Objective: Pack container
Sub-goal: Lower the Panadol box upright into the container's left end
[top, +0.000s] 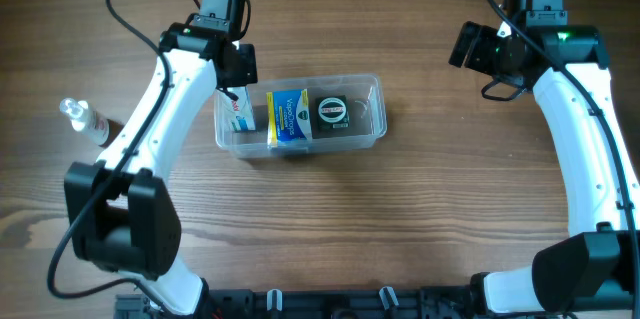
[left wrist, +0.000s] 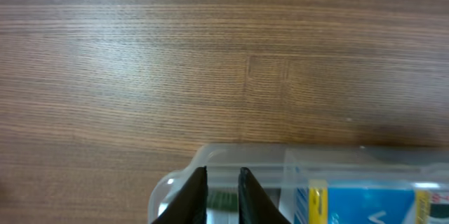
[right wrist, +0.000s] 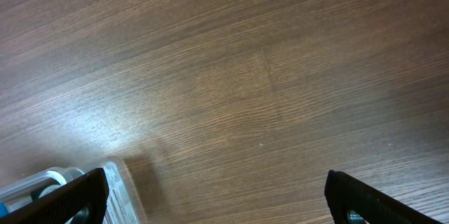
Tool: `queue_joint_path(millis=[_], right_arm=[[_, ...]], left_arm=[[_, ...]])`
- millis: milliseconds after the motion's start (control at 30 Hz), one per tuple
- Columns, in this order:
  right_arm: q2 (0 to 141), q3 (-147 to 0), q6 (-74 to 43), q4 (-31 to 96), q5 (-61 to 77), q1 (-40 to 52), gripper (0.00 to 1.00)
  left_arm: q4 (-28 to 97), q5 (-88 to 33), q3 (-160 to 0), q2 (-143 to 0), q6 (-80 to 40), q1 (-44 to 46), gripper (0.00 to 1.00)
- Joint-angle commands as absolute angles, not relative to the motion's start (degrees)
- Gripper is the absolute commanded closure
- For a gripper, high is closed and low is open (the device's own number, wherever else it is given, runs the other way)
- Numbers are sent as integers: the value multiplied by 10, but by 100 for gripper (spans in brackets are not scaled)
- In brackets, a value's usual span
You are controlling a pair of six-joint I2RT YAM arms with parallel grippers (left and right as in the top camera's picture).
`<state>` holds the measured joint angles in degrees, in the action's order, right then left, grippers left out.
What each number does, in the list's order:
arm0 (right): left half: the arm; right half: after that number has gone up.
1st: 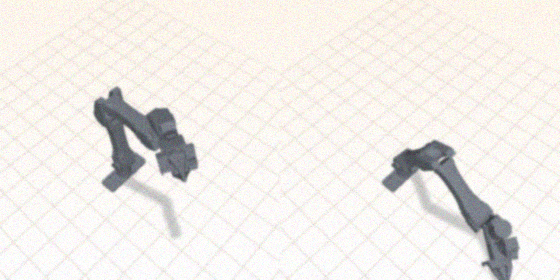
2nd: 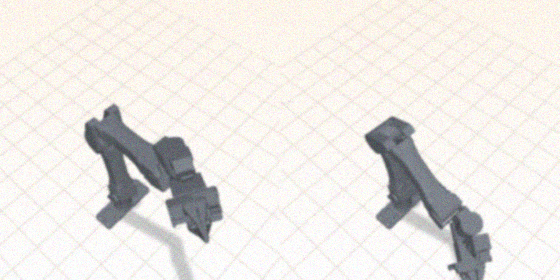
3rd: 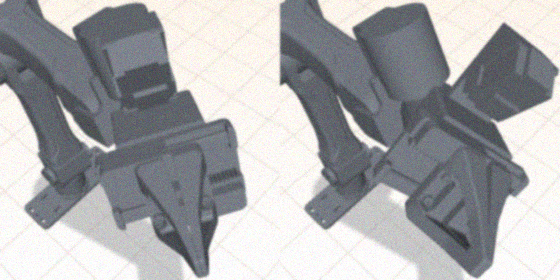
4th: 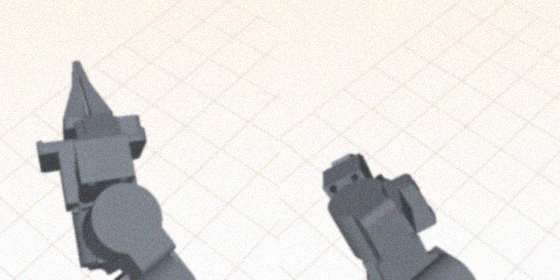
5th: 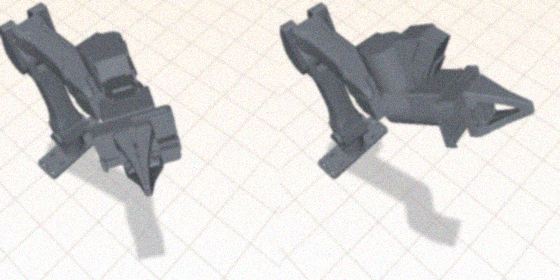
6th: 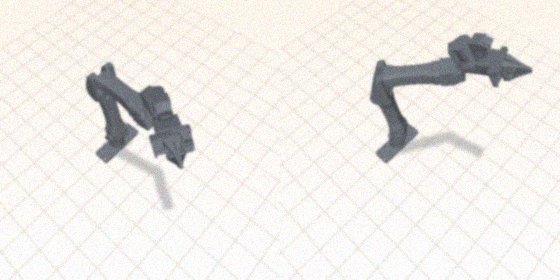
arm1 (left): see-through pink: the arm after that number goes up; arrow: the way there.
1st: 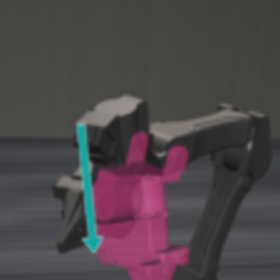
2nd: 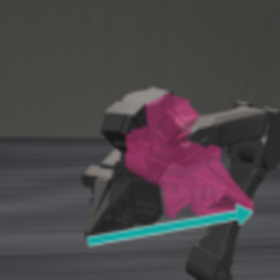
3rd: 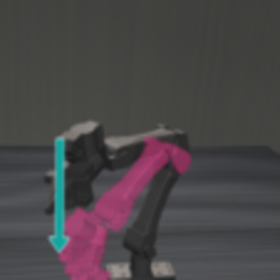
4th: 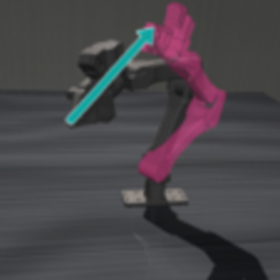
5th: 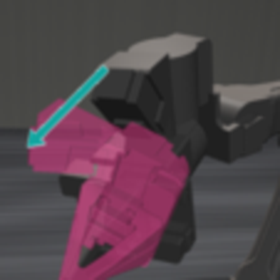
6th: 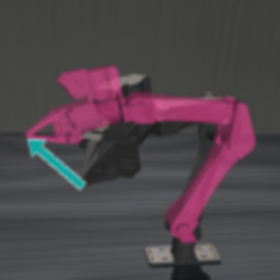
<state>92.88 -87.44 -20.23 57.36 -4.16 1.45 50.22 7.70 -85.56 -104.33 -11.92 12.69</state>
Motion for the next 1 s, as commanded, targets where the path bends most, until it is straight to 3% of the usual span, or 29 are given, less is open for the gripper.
queue_joint_path(millis=[0,100,667,967], right_arm=[[934,-874,-196,572,-51,15,0],[934,-874,-196,572,-51,15,0],[934,-874,-196,572,-51,15,0],[934,-874,-196,572,-51,15,0]], left_arm=[[494,84,-854,-1058,-121,124,89],[503,83,-854,-1062,-121,125,94],[682,-6,-854,-1062,-125,125,90],[709,-36,-855,-1011,-124,125,92]])
